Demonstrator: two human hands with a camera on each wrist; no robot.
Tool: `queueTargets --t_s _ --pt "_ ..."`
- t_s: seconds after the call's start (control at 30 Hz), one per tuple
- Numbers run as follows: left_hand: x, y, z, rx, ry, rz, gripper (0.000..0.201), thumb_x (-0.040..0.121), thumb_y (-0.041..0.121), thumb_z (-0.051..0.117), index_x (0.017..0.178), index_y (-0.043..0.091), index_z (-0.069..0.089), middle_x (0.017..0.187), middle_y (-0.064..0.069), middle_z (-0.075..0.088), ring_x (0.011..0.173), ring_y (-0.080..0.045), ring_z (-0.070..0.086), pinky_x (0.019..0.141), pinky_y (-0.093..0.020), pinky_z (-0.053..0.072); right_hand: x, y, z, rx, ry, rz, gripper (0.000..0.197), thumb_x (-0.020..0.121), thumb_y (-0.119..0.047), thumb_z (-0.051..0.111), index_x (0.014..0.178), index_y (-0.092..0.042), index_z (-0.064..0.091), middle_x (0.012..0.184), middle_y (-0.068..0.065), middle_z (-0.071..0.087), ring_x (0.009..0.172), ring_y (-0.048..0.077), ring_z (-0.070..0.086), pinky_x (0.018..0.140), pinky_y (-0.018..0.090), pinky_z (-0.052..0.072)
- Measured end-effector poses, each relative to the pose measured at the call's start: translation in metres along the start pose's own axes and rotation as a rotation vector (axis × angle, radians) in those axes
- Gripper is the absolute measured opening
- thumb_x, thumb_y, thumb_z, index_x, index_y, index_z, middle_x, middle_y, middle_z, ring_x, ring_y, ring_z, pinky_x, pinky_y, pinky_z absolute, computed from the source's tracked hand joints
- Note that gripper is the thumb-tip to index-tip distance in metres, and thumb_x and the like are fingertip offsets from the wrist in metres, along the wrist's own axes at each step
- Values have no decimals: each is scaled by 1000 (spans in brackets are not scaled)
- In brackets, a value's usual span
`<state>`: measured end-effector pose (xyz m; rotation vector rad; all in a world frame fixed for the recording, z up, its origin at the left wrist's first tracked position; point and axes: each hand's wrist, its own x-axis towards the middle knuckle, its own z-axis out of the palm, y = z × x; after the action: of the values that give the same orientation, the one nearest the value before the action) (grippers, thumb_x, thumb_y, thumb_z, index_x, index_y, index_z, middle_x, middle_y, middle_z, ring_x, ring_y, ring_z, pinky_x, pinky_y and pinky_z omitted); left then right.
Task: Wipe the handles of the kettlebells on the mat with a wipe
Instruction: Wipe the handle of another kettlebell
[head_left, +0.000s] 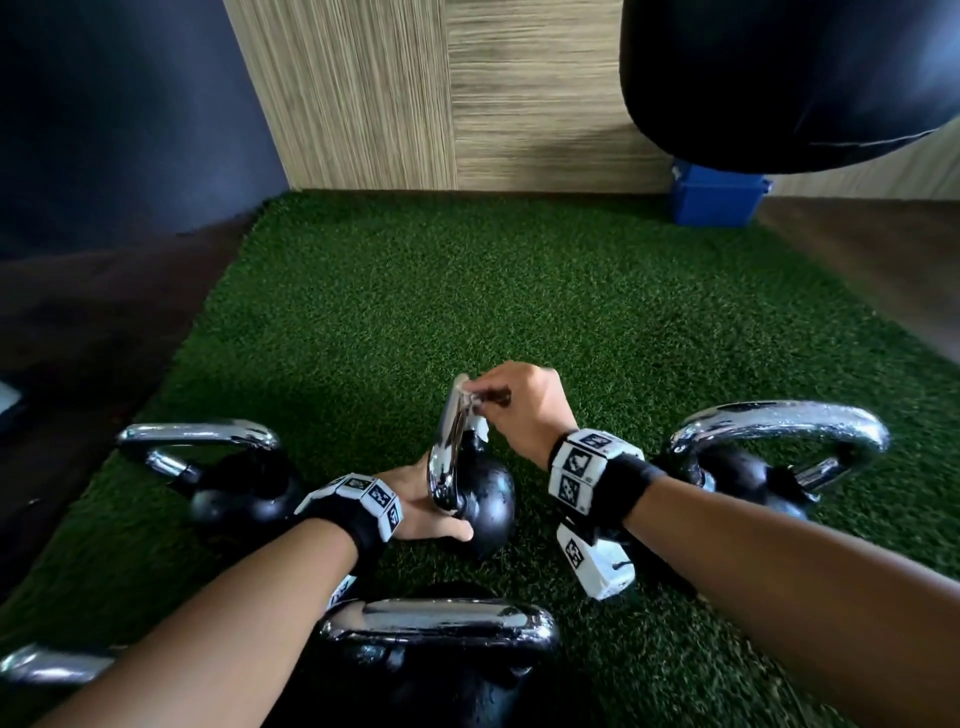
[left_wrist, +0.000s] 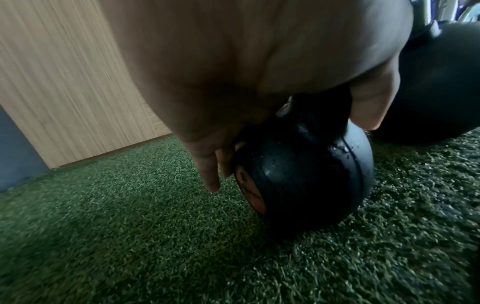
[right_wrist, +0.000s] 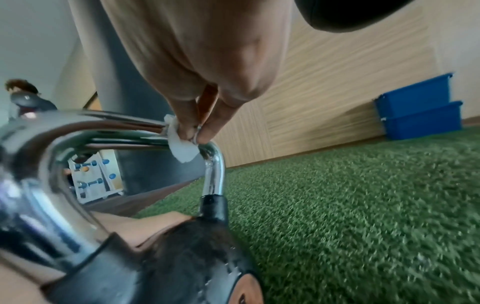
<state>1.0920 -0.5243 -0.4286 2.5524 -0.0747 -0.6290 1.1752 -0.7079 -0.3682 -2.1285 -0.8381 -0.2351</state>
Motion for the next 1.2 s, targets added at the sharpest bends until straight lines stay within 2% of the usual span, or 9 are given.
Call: queueTargets --t_s 0.13,0.3,0.37,0.53,0.63,0.83,0.93,1.07,1.2 --pt "7 4 -4 12 -10 7 90 77 56 73 153 24 35 150 1 44 135 -18 44 118 -39 36 2 -10 -4 -4 -47 -21 21 83 -10 79 104 -10 78 91 -5 68 69 -3 52 69 13 49" --pt "11 2 -4 -20 1 12 23 90 31 75 103 25 57 85 20 56 82 7 51 79 -13 36 -19 -27 -1 3 -129 -160 23 77 -9 84 100 -11 80 91 -11 65 66 -20 44 68 -6 36" --pt "11 5 -5 -28 20 2 23 90 27 74 92 27 51 79 16 55 76 2 51 70 -10 35 -12 -31 -5 57 -147 -100 25 74 -10 87 98 -13 81 87 -15 65 63 -20 51 67 -4 38" --pt "4 13 -9 -8 11 -36 73 92 39 72 150 9 39 144 -25 50 131 -39 49 95 -28 39 -12 -34 -9 179 -248 74 26 67 -20 93 90 -17 81 82 -16 70 66 -9 63 68 6 49" --pt "2 8 -6 10 16 -29 94 92 48 70 163 26 13 167 -11 23 147 -31 33 117 -34 28 -21 -35 -6 307 -317 152 24 67 -17 93 86 -16 78 84 -6 77 75 4 73 74 20 60" --pt "6 8 -4 -85 16 72 65 96 14 72 152 8 40 152 0 47 133 -18 49 111 -21 34 -31 -17 8 398 -318 271 25 68 -5 90 87 -7 75 86 4 77 78 14 74 76 30 62" --pt "8 14 -2 -256 -23 202 40 97 -20 48 112 10 70 102 5 71 94 -7 64 86 -17 46 -38 -8 15 288 -342 277 27 62 -11 94 83 -15 78 80 -2 78 68 1 69 70 18 58" --pt "0 15 -4 -240 -53 95 38 96 5 68 131 -6 58 129 -27 59 116 -26 55 94 -16 40 -40 -1 22 258 -336 276 28 61 -14 95 84 -18 79 75 -11 75 65 -9 66 65 9 52" --pt "-1 13 -3 -164 -57 151 39 97 5 65 132 -9 55 131 -13 52 117 9 54 102 -12 43 -41 2 21 246 -398 264 32 66 -11 92 95 -18 80 78 -15 74 68 -11 67 66 6 50"
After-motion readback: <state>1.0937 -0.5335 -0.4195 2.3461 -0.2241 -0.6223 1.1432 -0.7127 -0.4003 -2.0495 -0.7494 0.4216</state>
